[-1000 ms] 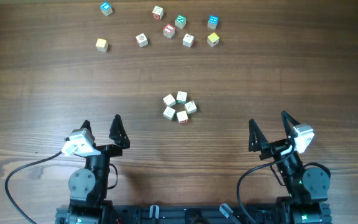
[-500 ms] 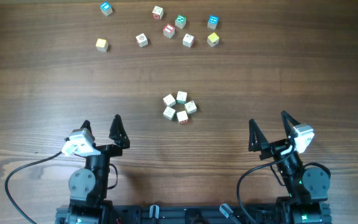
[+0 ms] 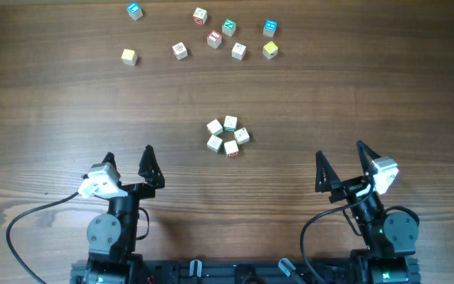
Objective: Form a circle
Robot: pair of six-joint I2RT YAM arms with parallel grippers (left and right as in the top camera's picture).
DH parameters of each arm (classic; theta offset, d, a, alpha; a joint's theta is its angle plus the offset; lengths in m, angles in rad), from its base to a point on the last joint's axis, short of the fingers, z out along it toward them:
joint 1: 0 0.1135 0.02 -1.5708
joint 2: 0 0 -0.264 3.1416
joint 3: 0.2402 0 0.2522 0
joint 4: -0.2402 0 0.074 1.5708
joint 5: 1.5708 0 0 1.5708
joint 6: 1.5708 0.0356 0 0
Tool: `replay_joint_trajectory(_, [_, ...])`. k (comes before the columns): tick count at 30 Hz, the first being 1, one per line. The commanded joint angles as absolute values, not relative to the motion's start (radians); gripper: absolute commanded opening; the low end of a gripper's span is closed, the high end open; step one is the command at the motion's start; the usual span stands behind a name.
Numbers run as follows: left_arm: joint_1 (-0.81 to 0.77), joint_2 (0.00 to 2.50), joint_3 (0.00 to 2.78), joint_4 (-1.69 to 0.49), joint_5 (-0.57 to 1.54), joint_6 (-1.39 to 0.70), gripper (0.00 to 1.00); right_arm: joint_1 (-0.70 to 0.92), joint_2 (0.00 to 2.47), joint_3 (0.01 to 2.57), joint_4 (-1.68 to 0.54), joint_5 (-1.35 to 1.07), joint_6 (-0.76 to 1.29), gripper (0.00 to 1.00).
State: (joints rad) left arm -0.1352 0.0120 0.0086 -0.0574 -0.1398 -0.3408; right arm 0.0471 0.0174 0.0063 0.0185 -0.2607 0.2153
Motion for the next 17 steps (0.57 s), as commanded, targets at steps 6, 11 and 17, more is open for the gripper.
replay_joint_trajectory(6, [-0.128, 0.003, 0.006, -0.061, -0.135, -0.318, 1.0, 0.052, 0.011, 0.005, 0.02, -0.252, 0.21, 1.0])
replay_joint_trajectory(11, [-0.128, 0.003, 0.006, -0.061, -0.135, -0.318, 1.0, 0.052, 0.011, 0.005, 0.02, -0.252, 0.21, 1.0])
replay_joint_trajectory(17, [-0.128, 0.003, 0.006, -0.061, -0.135, -0.318, 1.0, 0.052, 0.011, 0.005, 0.02, -0.252, 0.21, 1.0])
